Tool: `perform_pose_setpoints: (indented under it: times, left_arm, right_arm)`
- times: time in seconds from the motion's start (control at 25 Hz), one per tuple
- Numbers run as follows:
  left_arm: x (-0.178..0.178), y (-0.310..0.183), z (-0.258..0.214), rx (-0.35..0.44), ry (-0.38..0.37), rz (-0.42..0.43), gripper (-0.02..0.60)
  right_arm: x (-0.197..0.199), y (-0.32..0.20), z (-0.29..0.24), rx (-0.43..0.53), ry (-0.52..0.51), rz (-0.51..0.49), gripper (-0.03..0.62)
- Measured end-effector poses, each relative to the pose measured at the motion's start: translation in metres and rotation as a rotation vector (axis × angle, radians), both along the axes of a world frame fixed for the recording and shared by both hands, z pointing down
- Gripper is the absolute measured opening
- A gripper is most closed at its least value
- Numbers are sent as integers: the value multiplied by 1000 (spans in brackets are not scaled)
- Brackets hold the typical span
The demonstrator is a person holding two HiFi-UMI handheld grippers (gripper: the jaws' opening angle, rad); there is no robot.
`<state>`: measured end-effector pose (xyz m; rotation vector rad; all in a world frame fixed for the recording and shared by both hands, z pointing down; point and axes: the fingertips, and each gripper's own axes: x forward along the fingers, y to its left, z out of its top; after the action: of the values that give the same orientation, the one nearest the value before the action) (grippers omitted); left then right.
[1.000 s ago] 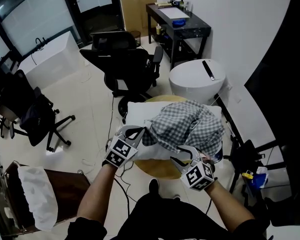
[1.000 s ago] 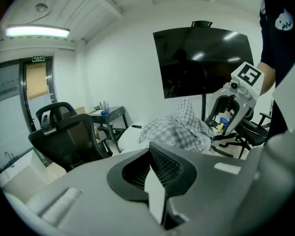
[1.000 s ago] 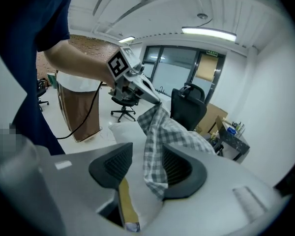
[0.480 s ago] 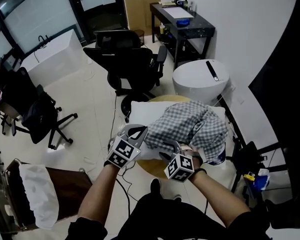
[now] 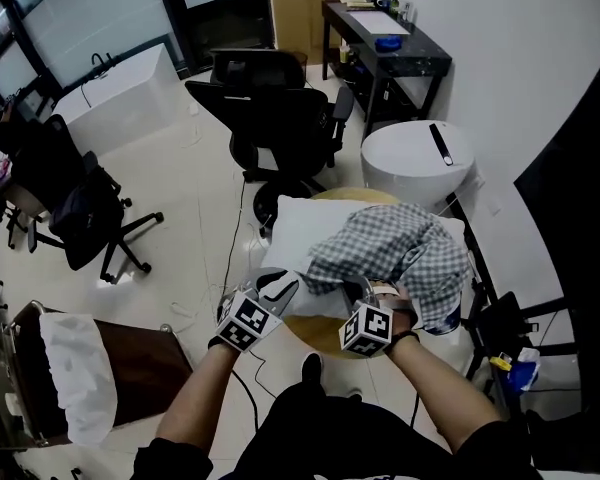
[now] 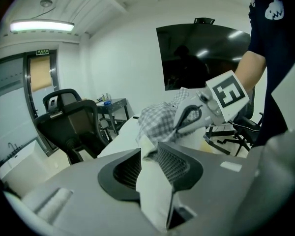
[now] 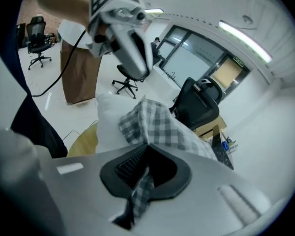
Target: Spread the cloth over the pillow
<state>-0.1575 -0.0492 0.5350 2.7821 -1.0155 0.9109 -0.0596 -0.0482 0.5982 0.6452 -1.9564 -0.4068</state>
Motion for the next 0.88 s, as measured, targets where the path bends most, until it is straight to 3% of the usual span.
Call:
perform_pose_setpoints:
  times: [0.2, 0.36, 0.48, 0.56, 0.76, 0.88]
  left_arm:
    - [15, 21, 32, -7, -108, 61, 235]
    - [44, 27, 39, 119, -247, 122, 273]
    - [65, 27, 41, 239, -340, 122, 290]
    - [76, 27, 42, 252, -330, 94, 304]
    - [89, 17, 65, 163, -273, 11, 328]
    - [85, 6, 61, 186, -278, -24, 322]
  right_arm:
    - [12, -20, -49, 3, -142, 92, 0]
    - [22, -38, -93, 20, -237, 156, 2]
    - [28, -47, -117, 39, -267, 179, 3]
    - [30, -50, -125, 46, -279, 190, 5]
    - [34, -51, -139, 48, -309, 212, 6]
    - [32, -49, -144, 52, -318, 209, 8]
